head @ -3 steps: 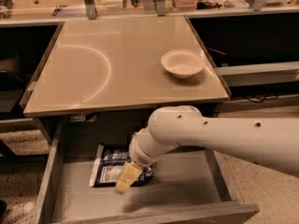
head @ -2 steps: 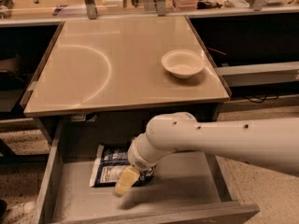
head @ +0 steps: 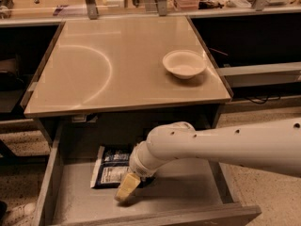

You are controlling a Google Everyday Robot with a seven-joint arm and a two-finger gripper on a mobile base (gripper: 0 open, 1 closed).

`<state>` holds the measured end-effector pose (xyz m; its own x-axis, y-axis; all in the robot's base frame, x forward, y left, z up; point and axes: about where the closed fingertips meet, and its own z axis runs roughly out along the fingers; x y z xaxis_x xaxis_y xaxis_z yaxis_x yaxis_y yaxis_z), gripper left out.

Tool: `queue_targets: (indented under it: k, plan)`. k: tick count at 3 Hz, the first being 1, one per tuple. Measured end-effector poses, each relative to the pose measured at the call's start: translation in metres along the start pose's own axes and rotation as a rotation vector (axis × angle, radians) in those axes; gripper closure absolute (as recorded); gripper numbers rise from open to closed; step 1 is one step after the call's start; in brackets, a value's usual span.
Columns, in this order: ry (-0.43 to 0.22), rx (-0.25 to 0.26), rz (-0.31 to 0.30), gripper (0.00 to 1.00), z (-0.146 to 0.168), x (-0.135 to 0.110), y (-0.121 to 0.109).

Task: Pick blue chip bag from top drawer and place on counter

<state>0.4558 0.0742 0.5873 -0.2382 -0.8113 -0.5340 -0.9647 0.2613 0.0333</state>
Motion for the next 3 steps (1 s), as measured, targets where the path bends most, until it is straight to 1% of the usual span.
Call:
queue_targets:
  k: [1,3]
  plan:
    - [-0.001,0.013,0.004,0.18,0.0035,0.0007,0.0020]
    - [-0.001,0.014,0.004,0.65,0.0036,0.0007,0.0021]
